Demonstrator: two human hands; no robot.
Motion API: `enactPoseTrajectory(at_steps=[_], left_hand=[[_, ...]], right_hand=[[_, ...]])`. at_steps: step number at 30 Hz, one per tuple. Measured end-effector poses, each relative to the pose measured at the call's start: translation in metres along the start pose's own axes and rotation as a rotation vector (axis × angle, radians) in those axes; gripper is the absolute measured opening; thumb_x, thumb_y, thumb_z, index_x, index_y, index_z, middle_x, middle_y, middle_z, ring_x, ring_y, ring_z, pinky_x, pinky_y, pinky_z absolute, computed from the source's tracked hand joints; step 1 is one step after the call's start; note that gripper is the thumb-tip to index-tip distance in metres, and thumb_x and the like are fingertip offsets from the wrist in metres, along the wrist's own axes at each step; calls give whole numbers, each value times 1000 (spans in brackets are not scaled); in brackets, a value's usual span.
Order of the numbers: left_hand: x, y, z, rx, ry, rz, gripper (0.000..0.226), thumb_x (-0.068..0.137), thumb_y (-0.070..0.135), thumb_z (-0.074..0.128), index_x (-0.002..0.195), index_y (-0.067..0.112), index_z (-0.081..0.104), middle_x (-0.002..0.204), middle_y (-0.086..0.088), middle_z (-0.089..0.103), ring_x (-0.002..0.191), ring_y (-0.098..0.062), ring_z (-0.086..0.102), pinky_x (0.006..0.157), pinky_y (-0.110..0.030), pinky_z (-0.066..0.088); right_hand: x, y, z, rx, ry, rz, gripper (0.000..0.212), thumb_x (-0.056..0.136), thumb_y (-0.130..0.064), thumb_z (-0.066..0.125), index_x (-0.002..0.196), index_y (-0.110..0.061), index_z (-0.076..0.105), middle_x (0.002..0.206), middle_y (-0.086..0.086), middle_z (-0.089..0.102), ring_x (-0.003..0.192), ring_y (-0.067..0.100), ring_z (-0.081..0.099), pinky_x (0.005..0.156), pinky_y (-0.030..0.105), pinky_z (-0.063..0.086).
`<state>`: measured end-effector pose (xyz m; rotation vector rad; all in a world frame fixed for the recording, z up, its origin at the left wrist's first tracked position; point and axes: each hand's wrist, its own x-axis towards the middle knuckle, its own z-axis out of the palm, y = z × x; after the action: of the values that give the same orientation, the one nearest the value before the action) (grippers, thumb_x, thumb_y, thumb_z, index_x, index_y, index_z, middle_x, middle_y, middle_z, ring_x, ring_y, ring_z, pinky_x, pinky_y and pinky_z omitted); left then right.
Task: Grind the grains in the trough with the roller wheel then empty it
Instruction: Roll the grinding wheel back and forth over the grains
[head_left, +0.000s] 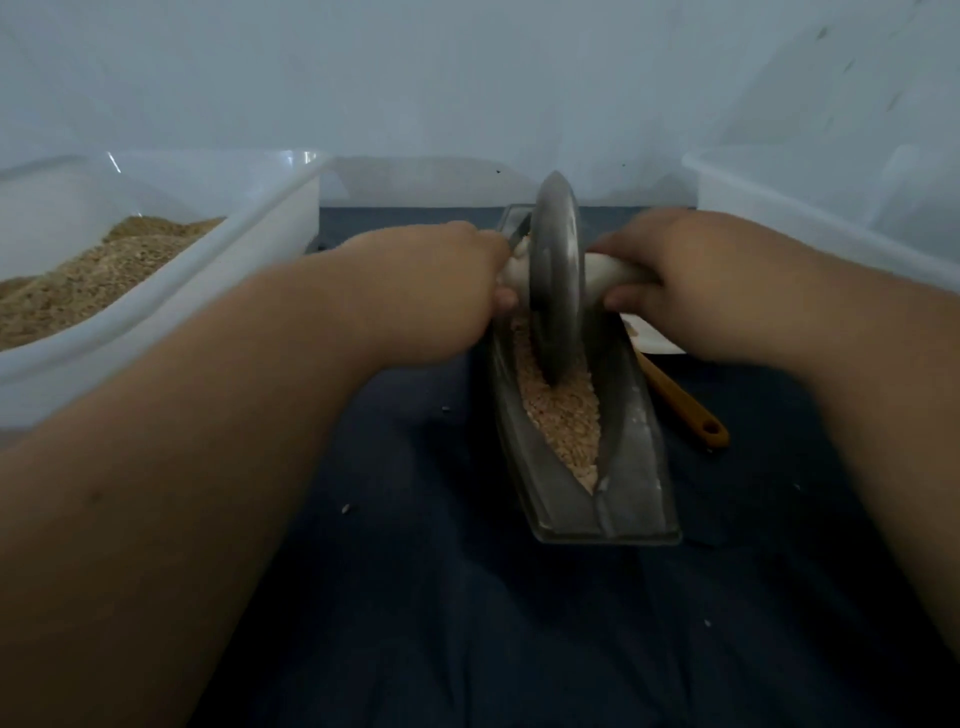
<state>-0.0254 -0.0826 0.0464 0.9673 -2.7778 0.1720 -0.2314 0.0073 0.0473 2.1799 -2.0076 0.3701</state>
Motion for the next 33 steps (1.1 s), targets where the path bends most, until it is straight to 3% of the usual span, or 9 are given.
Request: enactPoseTrajectory(at_steps=[2,6,14,18,21,23,25,30,33], left_hand=[[11,-1,9,44,88,-61,19,100,40,41,94,22,43,96,-3,47,86,-25,49,73,-41,40],[25,-6,19,119,147,-95,35,101,38,40,123,11,45,122,-14,50,110,-37,48,89,-49,38],[8,-11,11,56,47,13,26,99,43,40,106,18,41,113,-8,48,97,-30,49,77,-41,36],[-13,0,-11,31,-123,105,28,94,48,40,77,29,27,82,11,35,67,-7,38,67,-33,30],[-27,6,-28,15,-209,148,27,85,54,35,74,30,30,79,10,43,68,-5,43,59,-25,31],[-30,7,-34,3,-255,148,27,84,55,35,75,30,33,79,9,45,69,-4,44,56,-13,28],[-27,4,-33,-13,-266,131,26,88,52,37,76,28,36,80,8,46,69,-3,44,58,-8,30],[-6,-3,-6,3,-39,69,24,97,43,43,80,27,36,84,3,47,72,-13,47,62,-32,32],[14,-4,15,156,176,-3,26,99,40,40,111,17,46,112,-10,52,101,-33,51,80,-43,36]], right_hand=[[14,4,14,-42,107,36,33,92,-28,61,124,-27,59,110,4,57,104,28,53,85,41,43],[26,8,28,-92,266,55,41,90,-28,62,131,-23,57,122,7,58,110,34,50,87,43,39],[9,-2,12,-73,146,1,43,88,-33,64,130,-27,56,115,3,57,107,28,52,89,45,43],[-11,-5,-18,-19,-130,-49,51,80,-55,51,128,-37,56,98,-15,51,93,10,50,77,32,38],[-23,-6,-37,57,-258,-84,71,63,-76,40,126,-49,54,99,-28,52,89,-2,49,72,18,33],[-25,-6,-39,83,-259,-99,72,61,-76,39,127,-50,53,97,-31,51,87,-4,47,71,13,30],[-23,-6,-35,70,-237,-90,63,68,-65,46,128,-47,54,98,-27,52,89,-2,46,72,20,32],[-7,1,-11,61,-82,-18,43,86,-45,58,128,-37,59,98,-13,57,89,12,54,68,29,37],[11,6,9,-2,76,45,40,91,-32,63,130,-28,58,110,3,58,105,27,53,83,36,41]])
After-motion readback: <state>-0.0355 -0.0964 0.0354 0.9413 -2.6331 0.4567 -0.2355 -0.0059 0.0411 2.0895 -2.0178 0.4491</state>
